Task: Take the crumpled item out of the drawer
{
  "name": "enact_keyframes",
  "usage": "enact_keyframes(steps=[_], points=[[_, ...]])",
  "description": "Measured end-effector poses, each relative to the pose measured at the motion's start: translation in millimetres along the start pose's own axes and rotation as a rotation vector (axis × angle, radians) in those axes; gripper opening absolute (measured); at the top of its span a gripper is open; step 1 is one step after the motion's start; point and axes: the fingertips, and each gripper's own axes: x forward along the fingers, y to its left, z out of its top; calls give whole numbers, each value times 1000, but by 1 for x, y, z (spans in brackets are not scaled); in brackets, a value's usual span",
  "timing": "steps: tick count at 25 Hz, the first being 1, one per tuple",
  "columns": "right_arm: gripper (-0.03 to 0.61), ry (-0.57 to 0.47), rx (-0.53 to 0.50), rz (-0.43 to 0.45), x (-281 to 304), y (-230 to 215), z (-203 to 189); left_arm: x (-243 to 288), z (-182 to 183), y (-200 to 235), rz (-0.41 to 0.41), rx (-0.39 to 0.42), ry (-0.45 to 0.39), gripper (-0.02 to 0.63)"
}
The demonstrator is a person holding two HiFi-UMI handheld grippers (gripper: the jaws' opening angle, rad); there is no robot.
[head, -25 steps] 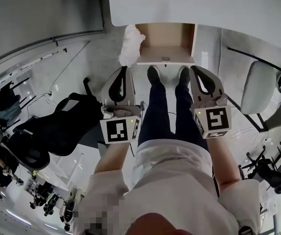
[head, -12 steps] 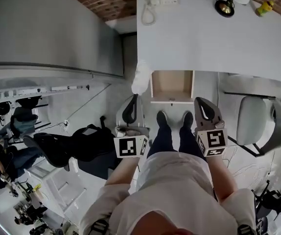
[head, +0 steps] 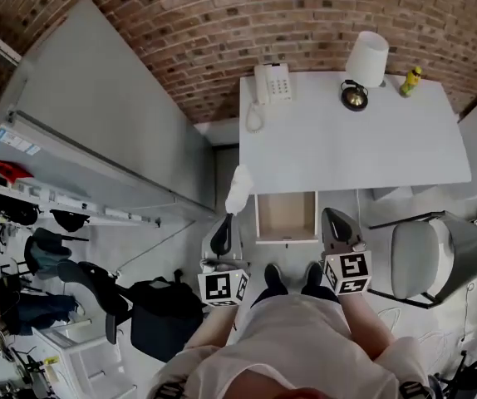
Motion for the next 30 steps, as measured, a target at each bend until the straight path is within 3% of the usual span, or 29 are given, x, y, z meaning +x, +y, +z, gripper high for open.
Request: enact_keyframes(steps=[5, 9, 15, 30], points=[[6, -105, -43, -16, -4, -3, 53, -2, 24, 6, 10, -7, -56, 9], [6, -137, -62, -12, -17, 0, 71, -11, 42, 1, 8, -11, -88, 9], [6, -168, -56, -11, -25, 4, 85, -16, 60, 1, 15, -24, -126, 9], [6, -192, -59, 17, -31, 19, 98, -24, 66, 2, -10, -35, -121, 9]])
